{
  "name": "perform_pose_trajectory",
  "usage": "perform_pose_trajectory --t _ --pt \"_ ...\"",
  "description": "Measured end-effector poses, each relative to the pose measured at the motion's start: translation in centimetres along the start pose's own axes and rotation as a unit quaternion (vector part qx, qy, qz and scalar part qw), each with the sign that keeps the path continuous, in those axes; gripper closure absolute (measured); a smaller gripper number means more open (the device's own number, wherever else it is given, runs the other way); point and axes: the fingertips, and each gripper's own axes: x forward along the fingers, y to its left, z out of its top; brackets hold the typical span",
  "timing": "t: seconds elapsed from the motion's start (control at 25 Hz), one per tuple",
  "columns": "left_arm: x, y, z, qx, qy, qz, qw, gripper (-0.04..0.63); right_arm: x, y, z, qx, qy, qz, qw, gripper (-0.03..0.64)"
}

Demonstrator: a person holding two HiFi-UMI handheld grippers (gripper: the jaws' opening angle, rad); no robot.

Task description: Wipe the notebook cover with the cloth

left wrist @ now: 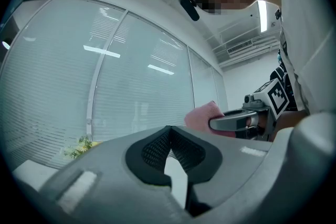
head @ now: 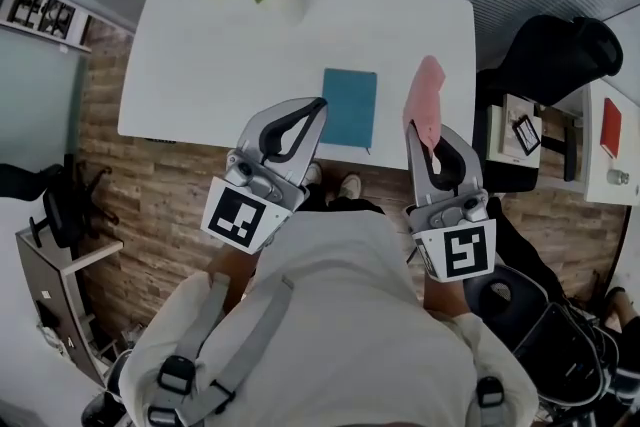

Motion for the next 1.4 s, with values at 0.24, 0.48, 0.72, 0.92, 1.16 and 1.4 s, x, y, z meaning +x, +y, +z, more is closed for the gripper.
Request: perform_pose_trajectory --t 0.24,0.48,0.72,0.92,1.16,1.4 --pt "-0.4 2.8 -0.7 0.003 0.012 -0.011 0.9999 0.595 3.0 1.0 0.1 -0.013 0.006 -0.011 1.000 0.589" --pt "-0.6 5.1 -2.6 0.000 0.026 -0.027 0.9993 0.595 5.8 2.4 0.4 -0.026 0.011 -0.020 0.999 0.589" --pt "0.7 6.9 -9.3 -0.001 0.073 -0.038 0.9966 0.595 8.4 2.9 -3.0 -0.111 0.054 -0.007 0.992 0.589" --pt "1.4 7.2 -14.3 -0.011 0.101 -0.051 0.9935 0.594 10.2 3.4 -8.7 -0.134 0.120 0.011 0.984 0.589" --pt "2.0 7.9 -20.0 -0.015 0.143 -0.054 0.9882 0.594 12.5 3.6 -15.3 -0.179 0.163 0.026 0.970 0.589" --pt "1.9 8.3 -25.9 -0.027 0.188 -0.057 0.9801 0.594 14.9 4.3 -20.4 -0.241 0.217 0.044 0.945 0.589"
